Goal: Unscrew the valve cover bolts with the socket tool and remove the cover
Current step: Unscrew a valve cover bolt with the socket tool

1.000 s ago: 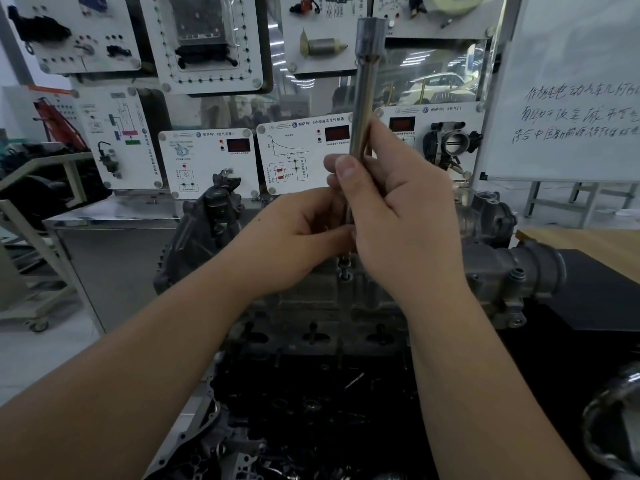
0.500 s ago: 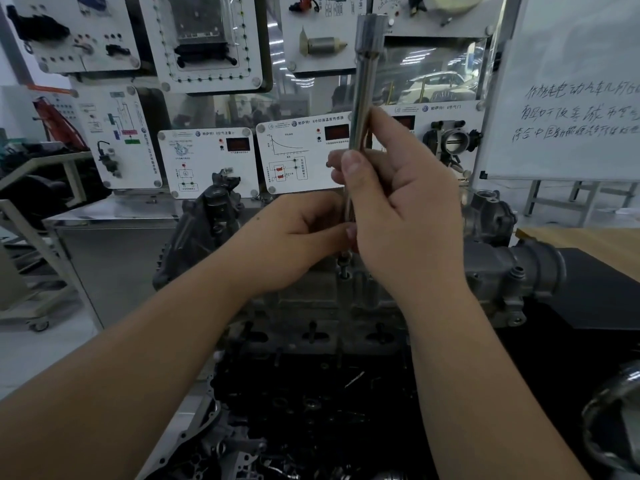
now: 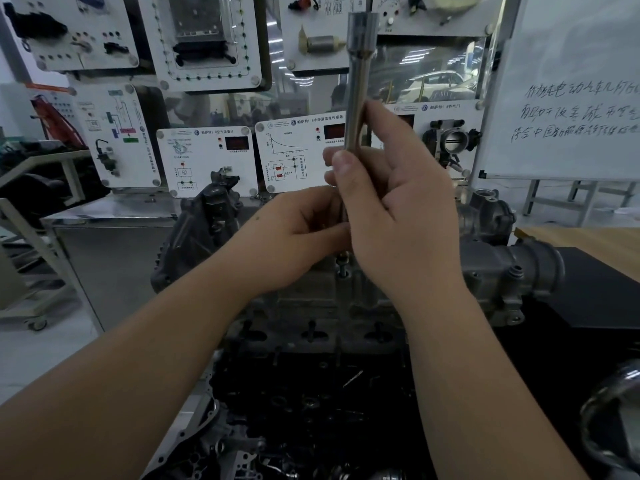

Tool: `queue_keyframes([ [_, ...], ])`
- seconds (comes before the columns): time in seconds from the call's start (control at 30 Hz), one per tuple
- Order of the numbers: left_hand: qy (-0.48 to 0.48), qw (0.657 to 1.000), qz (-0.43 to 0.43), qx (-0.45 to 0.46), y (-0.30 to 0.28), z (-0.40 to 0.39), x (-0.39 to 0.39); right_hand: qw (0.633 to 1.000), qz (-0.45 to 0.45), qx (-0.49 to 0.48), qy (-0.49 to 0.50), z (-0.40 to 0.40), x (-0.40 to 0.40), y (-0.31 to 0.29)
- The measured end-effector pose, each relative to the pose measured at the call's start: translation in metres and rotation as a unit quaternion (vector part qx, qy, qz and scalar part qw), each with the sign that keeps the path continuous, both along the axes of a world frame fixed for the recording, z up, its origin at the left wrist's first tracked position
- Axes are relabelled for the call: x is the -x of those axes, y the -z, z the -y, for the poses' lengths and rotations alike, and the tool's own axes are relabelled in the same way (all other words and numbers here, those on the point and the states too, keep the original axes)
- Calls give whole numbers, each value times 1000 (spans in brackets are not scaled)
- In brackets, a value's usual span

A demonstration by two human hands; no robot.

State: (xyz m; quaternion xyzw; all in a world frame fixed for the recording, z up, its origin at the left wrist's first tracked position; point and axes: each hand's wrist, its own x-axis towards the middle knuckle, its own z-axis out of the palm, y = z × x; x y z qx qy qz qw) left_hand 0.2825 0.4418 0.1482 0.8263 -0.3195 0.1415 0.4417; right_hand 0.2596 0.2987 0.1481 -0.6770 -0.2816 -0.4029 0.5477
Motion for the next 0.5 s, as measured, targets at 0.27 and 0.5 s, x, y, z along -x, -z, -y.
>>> queue_keyframes([
  [0.27, 10, 1000, -5, 1, 0, 0, 1, 999, -9, -12, 28, 1, 3, -2],
  [0.5, -3, 1000, -3, 16, 0, 1, 0, 1000, 1, -19, 20, -2, 2, -2],
])
